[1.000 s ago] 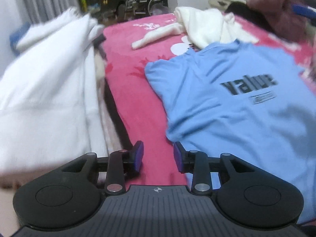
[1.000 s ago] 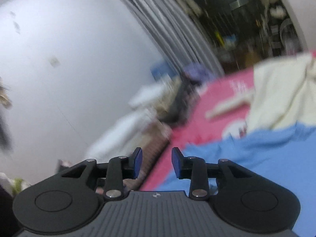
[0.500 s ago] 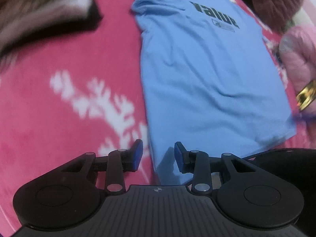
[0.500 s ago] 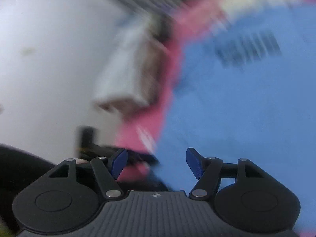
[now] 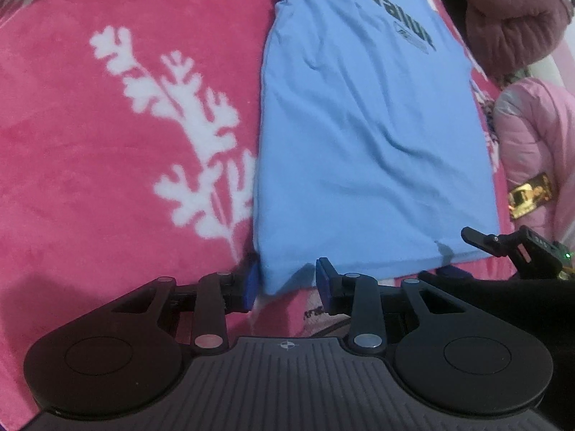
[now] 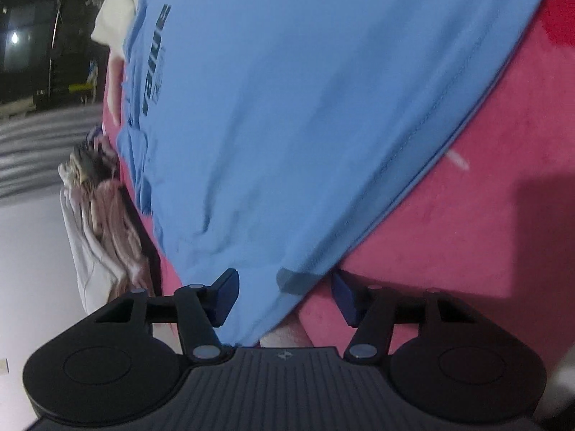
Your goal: Fold clothes
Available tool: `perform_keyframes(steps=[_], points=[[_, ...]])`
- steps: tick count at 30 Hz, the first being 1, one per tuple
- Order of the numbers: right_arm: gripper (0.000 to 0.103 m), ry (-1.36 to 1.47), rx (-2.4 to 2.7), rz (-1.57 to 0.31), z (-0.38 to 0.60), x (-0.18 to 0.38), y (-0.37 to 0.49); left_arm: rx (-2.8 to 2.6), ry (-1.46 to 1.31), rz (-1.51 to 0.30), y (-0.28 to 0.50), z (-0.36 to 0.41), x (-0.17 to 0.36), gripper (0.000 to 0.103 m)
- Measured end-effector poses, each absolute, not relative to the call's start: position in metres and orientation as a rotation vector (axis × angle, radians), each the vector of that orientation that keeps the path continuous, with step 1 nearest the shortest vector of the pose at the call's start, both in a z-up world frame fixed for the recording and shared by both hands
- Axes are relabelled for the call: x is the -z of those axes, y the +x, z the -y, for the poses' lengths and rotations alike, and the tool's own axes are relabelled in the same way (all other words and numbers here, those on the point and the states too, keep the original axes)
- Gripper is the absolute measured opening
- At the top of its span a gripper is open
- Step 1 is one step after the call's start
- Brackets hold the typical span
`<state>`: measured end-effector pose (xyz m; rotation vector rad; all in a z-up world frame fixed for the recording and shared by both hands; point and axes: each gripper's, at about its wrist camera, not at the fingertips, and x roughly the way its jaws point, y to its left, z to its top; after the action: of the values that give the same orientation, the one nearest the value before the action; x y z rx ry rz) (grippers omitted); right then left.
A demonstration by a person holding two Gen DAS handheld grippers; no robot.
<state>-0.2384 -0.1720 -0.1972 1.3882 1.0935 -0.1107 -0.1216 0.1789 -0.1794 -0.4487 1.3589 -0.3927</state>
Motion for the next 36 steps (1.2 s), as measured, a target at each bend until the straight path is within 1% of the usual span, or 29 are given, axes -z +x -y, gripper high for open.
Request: perform_keyframes(steps=[1, 2, 3, 4, 6, 8, 13, 15, 23, 27, 31, 33, 34, 36], points=[[0.054, 1.397, 0.125, -1.083, 0.169, 0.202, -0.235, 0.372, -0.434, -1.358, -0.123, -0.179, 0.179, 0.017], [0.052, 1.408, 0.135, -1.07, 0.165, 0.208, -0.231, 0.353, -0.409, -1.359, -0.124, -0.176, 0.179, 0.009], [0.044, 1.413, 0.142, -1.057, 0.163, 0.211, -0.23, 0.342, -0.397, -1.354, -0.125, -0.175, 0.178, 0.004], [0.028, 1.415, 0.148, -1.044, 0.164, 0.212, -0.232, 0.332, -0.385, -1.349, -0.127, -0.175, 0.178, 0.003], [0.008, 1.418, 0.154, -1.021, 0.165, 0.212, -0.237, 0.331, -0.382, -1.342, -0.128, -0.173, 0.174, 0.002], [0.005, 1.415, 0.142, -1.0, 0.167, 0.205, -0.246, 0.348, -0.404, -1.37, -0.129, -0.175, 0.167, 0.001], [0.004, 1.351, 0.127, -0.997, 0.171, 0.181, -0.259, 0.412, -0.43, -1.49, -0.131, -0.18, 0.151, 0.001], [0.004, 1.325, 0.134, -1.007, 0.172, 0.176, -0.261, 0.446, -0.395, -1.514, -0.134, -0.176, 0.147, 0.001], [0.004, 1.277, 0.184, -1.052, 0.174, 0.183, -0.267, 0.477, -0.319, -1.591, -0.139, -0.164, 0.159, 0.001], [0.005, 1.268, 0.212, -1.076, 0.175, 0.189, -0.27, 0.488, -0.173, -1.544, -0.141, -0.155, 0.161, 0.002], [0.006, 1.263, 0.222, -1.112, 0.174, 0.192, -0.272, 0.494, -0.149, -1.608, -0.142, -0.159, 0.172, 0.004], [0.014, 1.273, 0.225, -1.115, 0.176, 0.19, -0.276, 0.497, -0.141, -1.637, -0.144, -0.164, 0.174, 0.005], [0.016, 1.278, 0.232, -1.116, 0.177, 0.189, -0.279, 0.5, -0.137, -1.644, -0.144, -0.167, 0.172, 0.007], [0.02, 1.272, 0.254, -1.11, 0.181, 0.181, -0.286, 0.493, -0.104, -1.62, -0.142, -0.176, 0.161, 0.014]])
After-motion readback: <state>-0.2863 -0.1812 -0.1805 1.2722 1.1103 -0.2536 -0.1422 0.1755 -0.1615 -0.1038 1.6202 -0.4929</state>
